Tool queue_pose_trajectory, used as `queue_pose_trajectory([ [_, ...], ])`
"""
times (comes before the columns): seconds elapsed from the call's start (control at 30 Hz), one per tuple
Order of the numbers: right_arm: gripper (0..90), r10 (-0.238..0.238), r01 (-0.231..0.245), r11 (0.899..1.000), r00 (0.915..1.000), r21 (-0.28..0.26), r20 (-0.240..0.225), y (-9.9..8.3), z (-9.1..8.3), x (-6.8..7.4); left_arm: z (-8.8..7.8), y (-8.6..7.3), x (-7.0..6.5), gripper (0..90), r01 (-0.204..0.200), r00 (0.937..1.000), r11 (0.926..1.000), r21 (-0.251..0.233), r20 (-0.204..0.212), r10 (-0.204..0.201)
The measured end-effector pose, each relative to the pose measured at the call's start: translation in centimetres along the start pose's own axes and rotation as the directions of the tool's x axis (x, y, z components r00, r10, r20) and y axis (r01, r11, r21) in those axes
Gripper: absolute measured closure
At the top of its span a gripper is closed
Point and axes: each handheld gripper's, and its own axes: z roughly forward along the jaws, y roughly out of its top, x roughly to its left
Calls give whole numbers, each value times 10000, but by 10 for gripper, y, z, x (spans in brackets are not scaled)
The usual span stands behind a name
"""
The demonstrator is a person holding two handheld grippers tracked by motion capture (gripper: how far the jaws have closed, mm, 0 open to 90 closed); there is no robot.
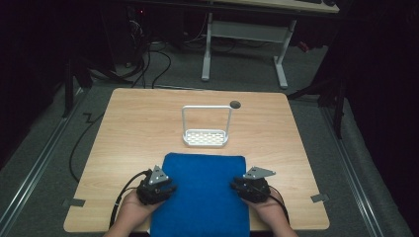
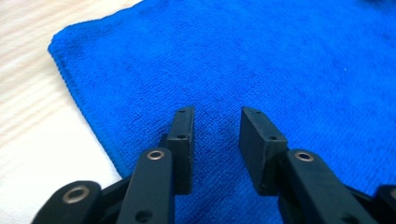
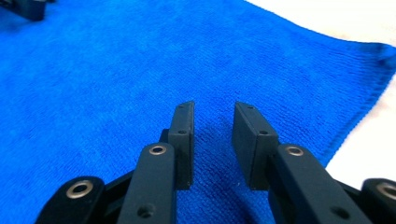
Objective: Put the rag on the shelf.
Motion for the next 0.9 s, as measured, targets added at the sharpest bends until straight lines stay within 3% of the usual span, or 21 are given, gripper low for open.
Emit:
queue_pose_trajectory([
  [0.07,677,-155,155,9998,9999,97,-43,-5,-7,3,-2,0,-3,650,-4,9998,10000,82,191,2],
  [0.17,651,-601,605,9981,9974,-101,396,-11,-16,4,-4,1,8,589,406,9984,9983,-416,-376,-422],
  [0.2,641,-480,494,9984,9977,-279,488,-10,-17,1,-4,1,8,572,406,9984,9983,-416,-376,-422],
  [0.27,620,-54,85,9984,9984,-565,557,-9,-18,-5,-1,4,33,533,1099,9854,9892,-967,-1194,-1212],
  [0.3,604,148,-101,9972,9980,-744,616,-9,-18,-9,2,6,43,515,1438,9784,9833,-1116,-1328,-1582],
  [0.33,594,303,-245,9961,9972,-845,687,-10,-18,-12,6,10,52,507,1817,9708,9763,-1177,-1370,-1972],
  [0.4,588,569,-500,9937,9961,-1001,672,-11,-18,-17,13,17,65,498,2413,9606,9604,-1391,-1063,-2568],
  [0.47,585,788,-704,9918,9939,-1069,765,-12,-18,-21,19,21,68,502,2490,9575,9583,-1402,-1130,-2654],
  [0.5,584,908,-809,9902,9923,-1140,844,-12,-19,-22,32,28,73,513,2673,9517,9562,-1191,-1229,-2813],
  [0.57,583,1034,-911,9884,9896,-1212,996,-12,-20,-25,38,31,73,586,2662,9513,9579,-1077,-1310,-2791],
  [0.67,583,1286,-1125,9849,9843,-1318,1212,-13,-21,-29,38,31,69,669,2353,9610,9668,-996,-1250,-2467],
  [0.77,577,1391,-1214,9857,9776,-1167,1580,-10,-16,-33,37,29,72,778,2683,9557,9576,-1048,-961,-2783],
  [0.8,577,1391,-1214,9857,9776,-1167,1580,-10,-16,-33,37,29,72,809,2683,9557,9576,-1048,-961,-2783],
  [0.83,560,1468,-1255,9842,9729,-1249,1789,-5,-10,-36,38,29,74,826,2804,9536,9541,-1052,-831,-2895],
  [0.9,536,1601,-1410,9848,9636,-1018,2142,3,-4,-40,38,29,74,843,2776,9544,9549,-1053,-837,-2866],
])
